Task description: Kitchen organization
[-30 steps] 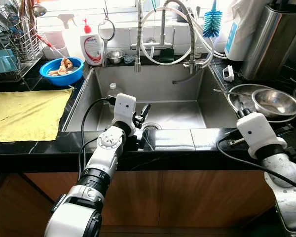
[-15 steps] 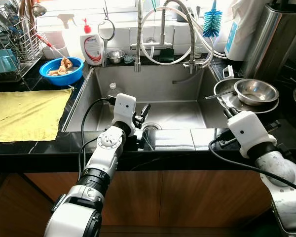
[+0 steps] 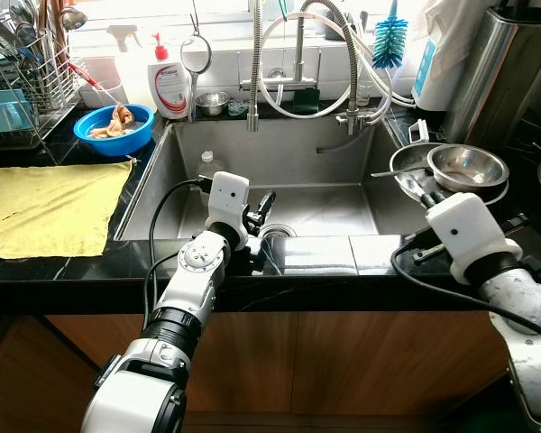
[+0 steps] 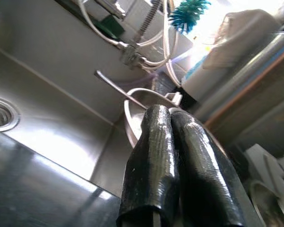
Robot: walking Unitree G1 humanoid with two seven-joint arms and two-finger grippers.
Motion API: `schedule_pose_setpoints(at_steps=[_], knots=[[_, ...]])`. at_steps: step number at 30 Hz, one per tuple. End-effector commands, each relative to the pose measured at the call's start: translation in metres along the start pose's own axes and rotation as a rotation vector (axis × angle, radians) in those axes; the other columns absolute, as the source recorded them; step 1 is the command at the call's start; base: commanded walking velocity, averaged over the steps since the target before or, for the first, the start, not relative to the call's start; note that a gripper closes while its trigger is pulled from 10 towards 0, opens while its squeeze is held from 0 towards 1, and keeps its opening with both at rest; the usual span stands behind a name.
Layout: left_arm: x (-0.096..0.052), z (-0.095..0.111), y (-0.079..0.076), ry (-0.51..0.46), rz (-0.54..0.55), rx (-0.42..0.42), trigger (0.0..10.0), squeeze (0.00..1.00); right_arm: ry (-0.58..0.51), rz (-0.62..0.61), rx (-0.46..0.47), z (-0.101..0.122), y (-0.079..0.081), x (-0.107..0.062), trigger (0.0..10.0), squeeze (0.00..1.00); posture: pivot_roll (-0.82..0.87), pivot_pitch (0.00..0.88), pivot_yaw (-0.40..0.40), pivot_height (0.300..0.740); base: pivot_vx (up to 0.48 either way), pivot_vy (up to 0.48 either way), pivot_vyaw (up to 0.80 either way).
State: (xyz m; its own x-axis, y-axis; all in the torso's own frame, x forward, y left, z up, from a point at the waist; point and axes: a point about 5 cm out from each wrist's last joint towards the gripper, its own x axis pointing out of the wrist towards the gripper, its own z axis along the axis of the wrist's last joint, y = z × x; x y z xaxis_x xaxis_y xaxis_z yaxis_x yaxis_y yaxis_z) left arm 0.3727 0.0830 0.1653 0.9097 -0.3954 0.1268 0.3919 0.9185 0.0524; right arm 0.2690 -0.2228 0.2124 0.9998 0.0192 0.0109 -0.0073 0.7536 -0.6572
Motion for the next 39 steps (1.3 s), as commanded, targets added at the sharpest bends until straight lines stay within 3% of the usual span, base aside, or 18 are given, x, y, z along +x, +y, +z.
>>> schedule_pose_setpoints(at_steps=[1, 16, 23, 24, 26, 27, 32, 35, 38, 39], knots=[[0.0, 0.002, 0.001, -0.005, 0.002, -0.011, 10.0, 0.0, -0.055, -0.044, -0.011, 0.016, -0.009, 0.0, 10.0, 0.0, -0.04, 0.0, 0.055, 0.74, 0.0, 0.0, 0.0], [0.001, 0.003, 0.001, -0.008, 0.002, -0.013, 10.0, 0.0, -0.097, -0.118, -0.006, 0.026, -0.02, 0.001, 10.0, 0.0, -0.04, 0.0, 0.053, 0.74, 0.0, 0.0, 0.0], [0.001, 0.006, 0.002, -0.03, 0.01, -0.026, 10.0, 0.0, -0.219, -0.203, 0.117, 0.044, -0.03, -0.001, 10.0, 0.0, -0.04, 0.0, 0.053, 0.74, 0.0, 0.0, 0.0], [0.001, 0.008, 0.003, -0.038, 0.015, -0.033, 10.0, 0.0, -0.276, -0.177, 0.254, 0.053, -0.025, -0.001, 10.0, 0.0, -0.04, 0.0, 0.053, 0.74, 0.0, 0.0, 0.0], [0.002, 0.009, 0.003, -0.042, 0.015, -0.042, 10.0, 0.0, -0.319, -0.151, 0.372, 0.059, -0.02, -0.002, 10.0, 0.0, -0.04, 0.0, 0.053, 0.74, 0.0, 0.0, 0.0], [0.002, 0.01, 0.003, -0.044, 0.017, -0.069, 10.0, 0.0, -0.357, -0.129, 0.52, 0.063, -0.015, -0.002, 10.0, 0.0, -0.04, 0.0, 0.052, 0.74, 0.0, 0.0, 0.0], [0.004, 0.014, 0.005, -0.056, 0.015, -0.105, 10.0, 0.0, -0.388, -0.104, 0.744, 0.061, -0.007, -0.004, 10.0, 0.0, -0.04, 0.0, 0.051, 0.74, 0.0, 0.0, 0.0], [0.003, 0.016, 0.013, -0.059, 0.027, -0.116, 10.0, 0.0, -0.416, -0.075, 1.0, 0.055, 0.0, -0.009, 10.0, 0.0, -0.04, 0.0, 0.05, 0.74, 0.0, 0.0, 0.0], [0.004, 0.02, 0.031, -0.059, 0.077, -0.187, 10.0, 0.0, -0.435, 0.108, 1.165, 0.052, 0.021, -0.022, 10.0, 0.0, -0.04, 0.0, 0.047, 0.74, 0.0, 0.0, 0.0], [0.004, 0.021, 0.033, -0.06, 0.081, -0.202, 10.0, 0.0, -0.438, 0.122, 1.181, 0.052, 0.022, -0.024, 10.0, 0.0, -0.04, 0.0, 0.047, 0.74, 0.0, 0.0, 0.0]])
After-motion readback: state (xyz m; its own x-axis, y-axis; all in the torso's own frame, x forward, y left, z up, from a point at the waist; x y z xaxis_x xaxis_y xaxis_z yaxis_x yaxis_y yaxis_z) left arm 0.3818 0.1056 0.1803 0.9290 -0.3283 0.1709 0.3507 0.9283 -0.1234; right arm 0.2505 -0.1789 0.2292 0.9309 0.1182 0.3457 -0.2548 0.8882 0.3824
